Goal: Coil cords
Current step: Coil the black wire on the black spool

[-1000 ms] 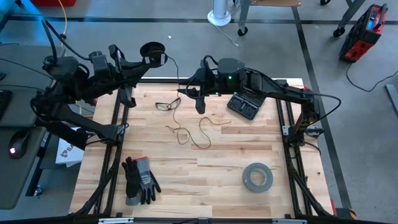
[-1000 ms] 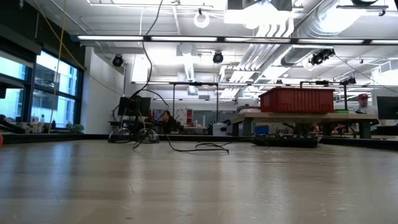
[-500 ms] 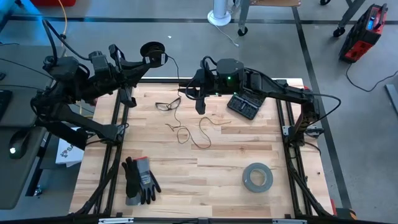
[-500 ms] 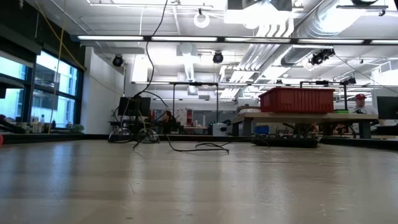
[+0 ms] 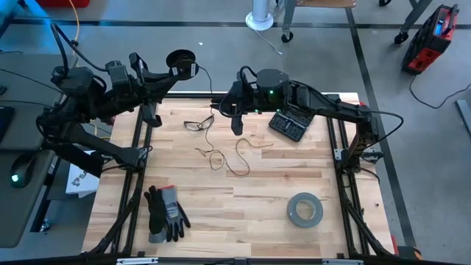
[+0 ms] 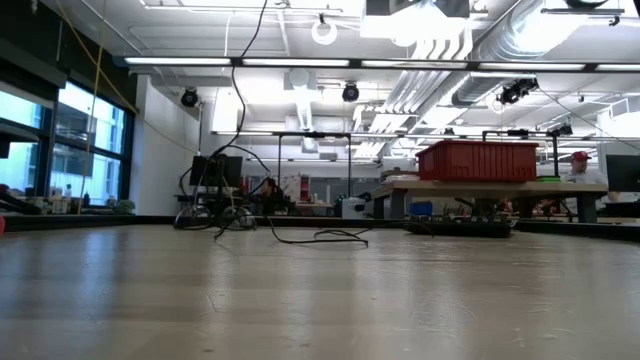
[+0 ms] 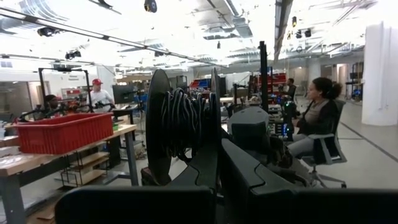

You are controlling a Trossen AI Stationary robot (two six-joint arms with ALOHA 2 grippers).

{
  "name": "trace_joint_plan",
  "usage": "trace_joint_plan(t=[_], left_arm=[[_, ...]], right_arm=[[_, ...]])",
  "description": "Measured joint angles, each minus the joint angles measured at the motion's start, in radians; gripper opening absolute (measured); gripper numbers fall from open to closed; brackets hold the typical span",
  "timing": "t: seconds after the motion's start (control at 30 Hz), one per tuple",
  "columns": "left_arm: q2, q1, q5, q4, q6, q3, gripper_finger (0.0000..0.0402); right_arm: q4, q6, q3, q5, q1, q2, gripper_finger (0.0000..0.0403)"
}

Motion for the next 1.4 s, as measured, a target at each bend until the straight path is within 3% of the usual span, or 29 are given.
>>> trace_joint_plan(t=[0.1, 0.23, 0.37, 0.77, 1.1, 1.4], left_arm=[[0.004, 0.0, -0.001, 0.004, -0.001, 0.0, 0.0001], [0.025, 0.0, -0.007, 0.053, -0.042, 0.0, 0.0001], [0.062, 0.0, 0.01, 0.106, -0.135, 0.0, 0.0001], [0.149, 0.0, 0.227, 0.341, -0.676, -0.001, 0.0001], [0.135, 0.0, 0.365, 0.253, -1.161, -0.001, 0.0001], [0.119, 0.007, 0.377, 0.158, -1.222, 0.0, 0.0001]], right_arm=[[0.0, 0.016, 0.0, -0.019, 0.01, 0.0, 0.0009], [0.061, 0.019, 0.0, -0.019, 0.051, 0.016, 0.0003], [0.234, 0.007, 0.0, -0.016, 0.102, 0.058, 0.0002], [0.501, -0.026, 0.0, 0.027, 0.133, 0.154, 0.0], [0.583, -0.052, -0.001, 0.027, 0.134, 0.158, 0.0], [0.56, -0.096, -0.002, 0.029, 0.15, 0.158, 0.0]])
